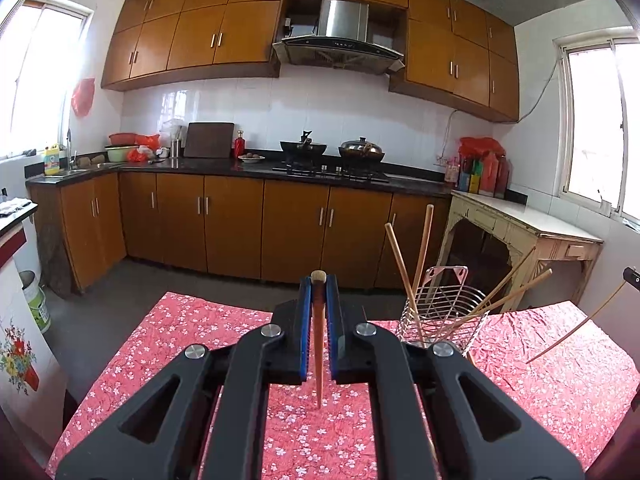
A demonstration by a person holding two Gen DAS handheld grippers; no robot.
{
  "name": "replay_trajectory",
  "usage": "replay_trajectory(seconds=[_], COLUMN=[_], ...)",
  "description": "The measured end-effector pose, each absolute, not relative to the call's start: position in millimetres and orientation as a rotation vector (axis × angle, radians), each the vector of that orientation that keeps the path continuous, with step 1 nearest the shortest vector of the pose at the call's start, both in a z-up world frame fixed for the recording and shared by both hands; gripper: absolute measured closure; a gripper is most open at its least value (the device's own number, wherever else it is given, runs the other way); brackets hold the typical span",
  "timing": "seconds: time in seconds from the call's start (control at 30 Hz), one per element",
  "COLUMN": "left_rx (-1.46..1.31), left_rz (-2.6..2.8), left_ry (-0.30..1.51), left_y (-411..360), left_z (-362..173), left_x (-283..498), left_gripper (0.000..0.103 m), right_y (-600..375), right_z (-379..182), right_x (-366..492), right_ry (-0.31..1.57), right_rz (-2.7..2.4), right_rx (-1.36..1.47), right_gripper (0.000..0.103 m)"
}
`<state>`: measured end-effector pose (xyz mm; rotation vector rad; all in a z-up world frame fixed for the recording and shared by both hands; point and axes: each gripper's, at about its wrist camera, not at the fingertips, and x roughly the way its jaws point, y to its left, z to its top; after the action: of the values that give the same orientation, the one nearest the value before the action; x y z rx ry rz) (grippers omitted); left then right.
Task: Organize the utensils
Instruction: 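Lower both held chopsticks into the basket and open both tools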
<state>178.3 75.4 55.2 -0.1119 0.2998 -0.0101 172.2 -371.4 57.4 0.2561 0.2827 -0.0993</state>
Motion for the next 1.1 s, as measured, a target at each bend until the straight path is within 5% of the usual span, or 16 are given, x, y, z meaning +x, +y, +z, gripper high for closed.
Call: replay_trajectory(seconds=[0.7, 1.1], left_rx=[-0.126, -0.134], left_rz=[-0.154, -0.086], left_ry=[0.074, 0.047], left_y=[-3.6, -42.1], left_z=[178.0, 155.1], left_x=[208.0, 273.2], left_gripper=[0.096, 0.096], right_y=[-319.3, -266.6], right_z=[204.6, 183.1], right_x=[193.6, 298.7], right_ry=[0.05, 0.266], right_rz=[0.098, 0.231], right_rx=[0.209, 0.163], right_gripper=[0.096, 0.096])
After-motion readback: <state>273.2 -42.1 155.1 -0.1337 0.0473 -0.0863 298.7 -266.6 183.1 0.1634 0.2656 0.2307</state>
